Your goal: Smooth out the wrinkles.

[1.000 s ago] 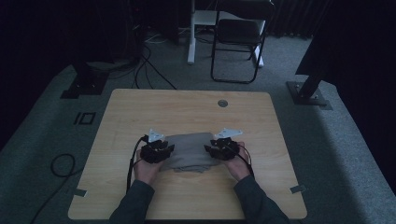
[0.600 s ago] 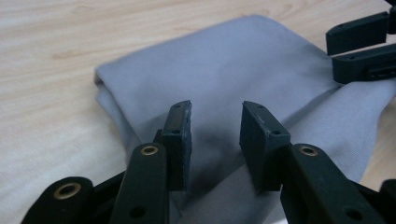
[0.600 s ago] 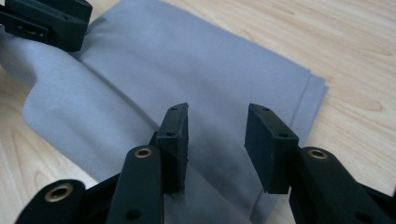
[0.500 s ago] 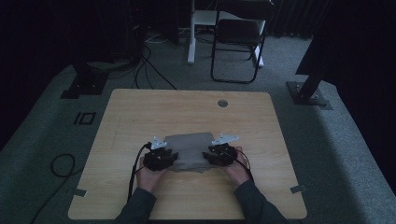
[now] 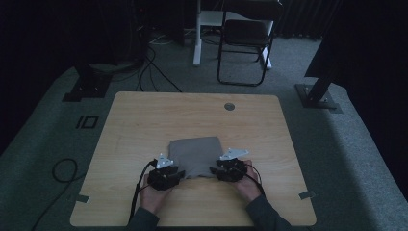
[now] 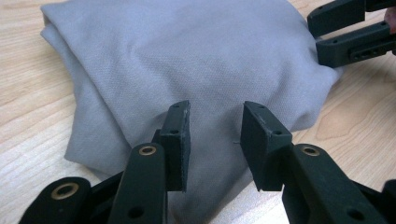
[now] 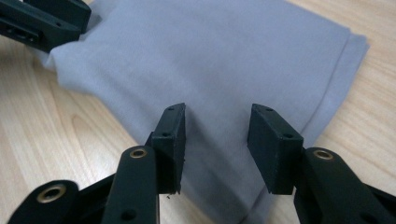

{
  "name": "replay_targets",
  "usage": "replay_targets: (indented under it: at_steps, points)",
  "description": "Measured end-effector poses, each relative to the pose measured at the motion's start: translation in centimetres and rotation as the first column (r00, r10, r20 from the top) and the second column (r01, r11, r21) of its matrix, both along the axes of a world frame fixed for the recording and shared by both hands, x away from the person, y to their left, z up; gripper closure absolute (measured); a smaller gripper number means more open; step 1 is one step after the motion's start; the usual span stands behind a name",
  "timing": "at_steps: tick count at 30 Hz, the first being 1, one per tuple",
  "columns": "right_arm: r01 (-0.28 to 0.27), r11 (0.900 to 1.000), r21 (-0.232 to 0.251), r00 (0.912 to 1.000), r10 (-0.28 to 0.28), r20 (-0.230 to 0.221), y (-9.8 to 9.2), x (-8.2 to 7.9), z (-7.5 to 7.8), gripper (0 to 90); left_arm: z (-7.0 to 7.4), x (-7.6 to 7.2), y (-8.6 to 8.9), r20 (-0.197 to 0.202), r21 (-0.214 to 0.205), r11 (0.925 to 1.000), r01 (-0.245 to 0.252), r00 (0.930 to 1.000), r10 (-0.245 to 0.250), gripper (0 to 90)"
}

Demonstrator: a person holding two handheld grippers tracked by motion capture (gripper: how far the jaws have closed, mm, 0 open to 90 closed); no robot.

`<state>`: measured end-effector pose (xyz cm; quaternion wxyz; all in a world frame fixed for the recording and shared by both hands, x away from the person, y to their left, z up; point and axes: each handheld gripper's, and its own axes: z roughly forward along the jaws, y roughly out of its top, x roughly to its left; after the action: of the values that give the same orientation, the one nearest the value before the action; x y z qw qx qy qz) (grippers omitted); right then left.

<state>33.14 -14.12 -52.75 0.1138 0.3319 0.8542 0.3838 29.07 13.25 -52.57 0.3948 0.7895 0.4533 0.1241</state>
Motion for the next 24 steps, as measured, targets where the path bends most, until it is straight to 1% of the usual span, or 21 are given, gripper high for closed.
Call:
replay_targets:
  at_steps: [2,4,6,8,9,10,11,13,15,17,20,21,22,24]
  points:
    - [0.004,1.0,0.008,1.0,-0.004,0.005,-0.1,-0.1,0.1,55.8,0.6,0.0,0.0,0.021,-0.014,0.9998,-0.011,0.9997,0.011,62.6]
    - [0.013,0.9997,0.021,0.9999,-0.013,0.01,-0.2,0.0,0.3,55.3,1.3,0.1,-0.2,0.046,-0.026,0.9996,-0.007,0.9989,0.008,62.4]
    - [0.016,0.9994,0.032,0.9997,-0.016,0.019,0.0,0.2,0.6,53.6,1.8,0.3,-0.8,0.06,-0.025,0.9997,0.005,0.9982,-0.003,61.1]
    - [0.016,0.999,0.042,0.9997,-0.016,0.019,0.4,0.5,0.9,51.8,1.7,0.6,-1.5,0.062,-0.014,0.9998,0.013,0.998,-0.012,59.9]
    - [0.016,0.999,0.042,0.9997,-0.016,0.019,0.4,0.5,0.9,51.8,1.7,0.6,-1.5,0.062,-0.014,0.9998,0.013,0.998,-0.012,59.6]
    - [0.015,0.9989,0.043,0.9997,-0.016,0.02,0.6,0.5,0.9,50.9,1.1,0.8,-2.4,0.051,0.003,0.9997,0.025,0.9984,-0.026,59.6]
    - [0.012,0.9993,0.036,0.9997,-0.012,0.02,1.1,0.6,0.7,49.3,0.8,0.8,-2.7,0.044,0.006,0.9996,0.027,0.9987,-0.027,59.6]
    - [0.01,0.9998,0.02,0.9999,-0.01,0.011,1.4,0.6,0.3,48.3,0.2,0.6,-3.0,0.038,0.027,0.9994,0.021,0.999,-0.022,58.6]
    - [0.012,0.9999,0.007,0.9999,-0.012,0.006,1.4,0.5,-0.1,48.1,-0.3,0.5,-3.0,0.039,0.038,0.9992,0.012,0.9992,-0.013,58.0]
    - [0.016,0.9999,0.005,0.9999,-0.016,0.003,1.3,0.4,-0.4,47.9,-0.7,0.4,-2.9,0.042,0.055,0.9985,0.005,0.9991,-0.007,57.3]
    - [0.02,0.9996,-0.019,0.9998,-0.02,0.009,1.2,0.3,-0.7,46.6,-1.2,0.3,-2.8,0.045,0.082,0.9966,0.003,0.999,-0.007,55.9]
    - [0.02,0.9996,-0.019,0.9998,-0.02,0.009,1.2,0.3,-0.7,46.6,-1.2,0.3,-2.8,0.045,0.082,0.9966,0.003,0.999,-0.007,55.9]
    - [0.018,0.9996,-0.021,0.9998,-0.018,0.009,1.1,0.3,-0.8,46.3,-1.4,0.2,-2.7,0.053,0.08,0.9968,0.003,0.9986,-0.007,55.9]
    - [0.026,0.9995,-0.02,0.9996,-0.026,-0.006,0.8,0.2,-1.2,45.6,-1.5,0.2,-2.6,0.061,0.086,0.9963,-0.006,0.9981,0.001,55.7]
